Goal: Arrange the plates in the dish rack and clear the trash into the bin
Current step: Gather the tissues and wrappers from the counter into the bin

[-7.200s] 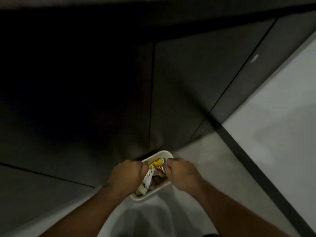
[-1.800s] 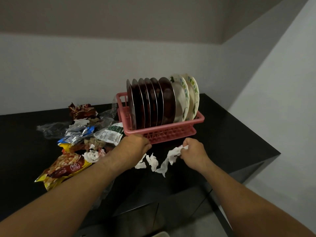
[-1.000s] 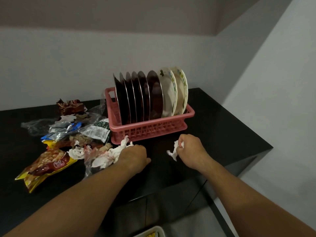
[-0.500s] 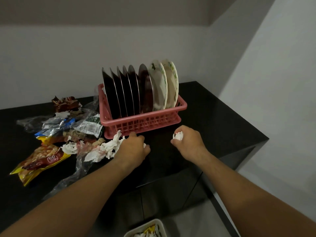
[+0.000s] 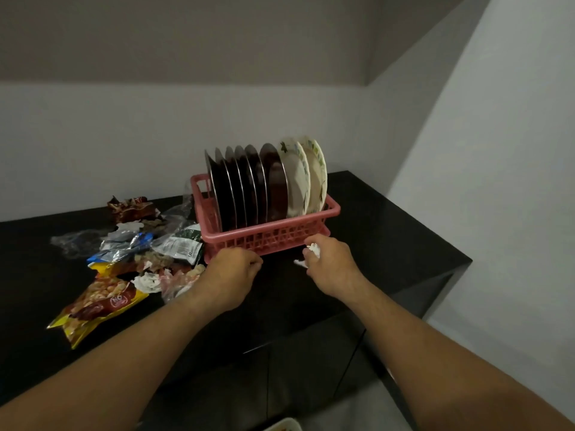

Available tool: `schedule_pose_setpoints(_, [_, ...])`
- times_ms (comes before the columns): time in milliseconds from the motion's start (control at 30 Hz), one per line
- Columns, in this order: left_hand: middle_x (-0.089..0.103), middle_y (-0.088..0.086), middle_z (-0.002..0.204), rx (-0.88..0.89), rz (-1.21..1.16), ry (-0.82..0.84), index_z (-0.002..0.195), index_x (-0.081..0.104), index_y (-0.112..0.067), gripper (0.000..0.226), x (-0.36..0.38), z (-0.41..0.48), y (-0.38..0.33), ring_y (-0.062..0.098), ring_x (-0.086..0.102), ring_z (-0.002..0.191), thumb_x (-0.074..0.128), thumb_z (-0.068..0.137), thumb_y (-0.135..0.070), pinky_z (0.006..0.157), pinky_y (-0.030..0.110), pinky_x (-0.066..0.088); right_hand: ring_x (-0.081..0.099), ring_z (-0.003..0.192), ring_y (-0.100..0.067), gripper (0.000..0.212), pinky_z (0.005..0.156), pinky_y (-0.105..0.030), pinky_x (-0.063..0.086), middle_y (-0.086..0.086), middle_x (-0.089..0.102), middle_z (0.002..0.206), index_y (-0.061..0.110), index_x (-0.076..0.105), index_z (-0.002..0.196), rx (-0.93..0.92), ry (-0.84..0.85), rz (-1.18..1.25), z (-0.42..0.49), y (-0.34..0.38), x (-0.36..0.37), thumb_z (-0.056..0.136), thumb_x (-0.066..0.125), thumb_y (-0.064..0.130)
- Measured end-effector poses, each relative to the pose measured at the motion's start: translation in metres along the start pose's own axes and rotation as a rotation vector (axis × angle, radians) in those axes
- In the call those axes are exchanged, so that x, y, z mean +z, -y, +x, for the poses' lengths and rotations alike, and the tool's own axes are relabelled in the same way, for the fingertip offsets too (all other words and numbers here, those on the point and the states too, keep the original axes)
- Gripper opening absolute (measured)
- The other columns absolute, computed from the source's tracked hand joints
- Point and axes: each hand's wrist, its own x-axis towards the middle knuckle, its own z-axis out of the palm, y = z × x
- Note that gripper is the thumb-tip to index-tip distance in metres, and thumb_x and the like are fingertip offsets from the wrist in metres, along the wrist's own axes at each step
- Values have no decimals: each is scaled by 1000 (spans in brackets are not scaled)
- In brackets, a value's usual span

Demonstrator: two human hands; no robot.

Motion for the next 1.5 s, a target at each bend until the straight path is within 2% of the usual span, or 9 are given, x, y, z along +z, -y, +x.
schedule_pose_setpoints(133, [62, -6, 68, -40, 33, -22, 65, 59, -26, 24, -30, -28, 21, 8, 59, 63, 65, 88, -31, 54, 26, 44, 62, 74, -9, 20, 59, -23, 51, 7, 62, 83, 30, 58, 78, -77, -46, -127, -25, 33, 15, 97, 59, 28])
schedule_pose_setpoints(267, [59, -4, 80, -36, 75, 75, 74, 54, -23, 30, -50, -60, 42, 13, 57, 74, 82, 72, -33, 64, 30, 48, 67, 61, -11, 17, 51, -19, 51, 5, 65, 79, 21, 61, 78, -62, -116, -59, -51, 56, 37, 87, 75, 27])
schedule_pose_setpoints(367, [47, -3, 105, 29, 218, 156, 88, 49, -26, 30, -46, -77, 55, 16, 48, 98, 75, 77, -16, 94, 32, 41, 67, 62, -15, 20, 46, -15, 49, -2, 61, 86, 20, 56, 85, 25, -112, -52, -69, 59, 58, 85, 75, 13])
schedule_pose_setpoints(567, [57, -4, 100, 150, 35, 311, 101, 61, -25, 14, -19, -108, 81, 7, 54, 83, 54, 93, -15, 62, 19, 43, 66, 61, -15, 16, 41, -15, 45, -4, 62, 84, 20, 58, 83, 144, -38, -78, -104, 31, 90, 89, 72, 20])
schedule_pose_setpoints(700, [59, -5, 107, 182, -7, 392, 109, 64, -27, 18, 4, -115, 84, 9, 58, 93, 55, 95, -19, 76, 24, 49, 59, 63, -7, 22, 48, -18, 40, 6, 61, 76, 28, 56, 75, 97, -29, -184, -114, 14, 104, 86, 74, 36])
schedule_pose_setpoints(833, [58, -8, 98, 127, -21, 464, 89, 63, -30, 5, 41, -117, 87, 9, 58, 88, 62, 91, -26, 73, 26, 49, 59, 58, -11, 34, 50, -27, 43, 6, 61, 64, 25, 57, 66, 135, -25, -205, -121, -13, 122, 89, 61, 50])
schedule_pose_setpoints(1000, [49, -11, 91, 21, 8, 575, 73, 53, -33, 17, 105, -117, 101, 7, 52, 81, 67, 83, -32, 66, 23, 43, 55, 60, -14, 45, 54, -29, 36, 2, 57, 62, 18, 56, 63, 219, 87, -175, -127, -75, 137, 98, 40, 42])
schedule_pose_setpoints(1267, [53, -1, 112, -32, 40, 575, 106, 56, -25, 14, 274, -123, 159, 20, 57, 99, 52, 93, -20, 84, 34, 51, 59, 77, -21, 23, 66, -31, 44, -4, 63, 85, 13, 57, 89, 250, 281, -230, -123, -236, 229, 100, 43, 27])
schedule_pose_setpoints(1500, [51, 0, 120, -73, 63, 578, 110, 51, -23, 16, 428, -145, 264, 18, 56, 95, 49, 95, -18, 72, 24, 41, 54, 80, -17, 15, 61, -25, 32, 1, 58, 89, 18, 48, 98, 185, 453, -336, -108, -390, 364, 102, 40, 30])
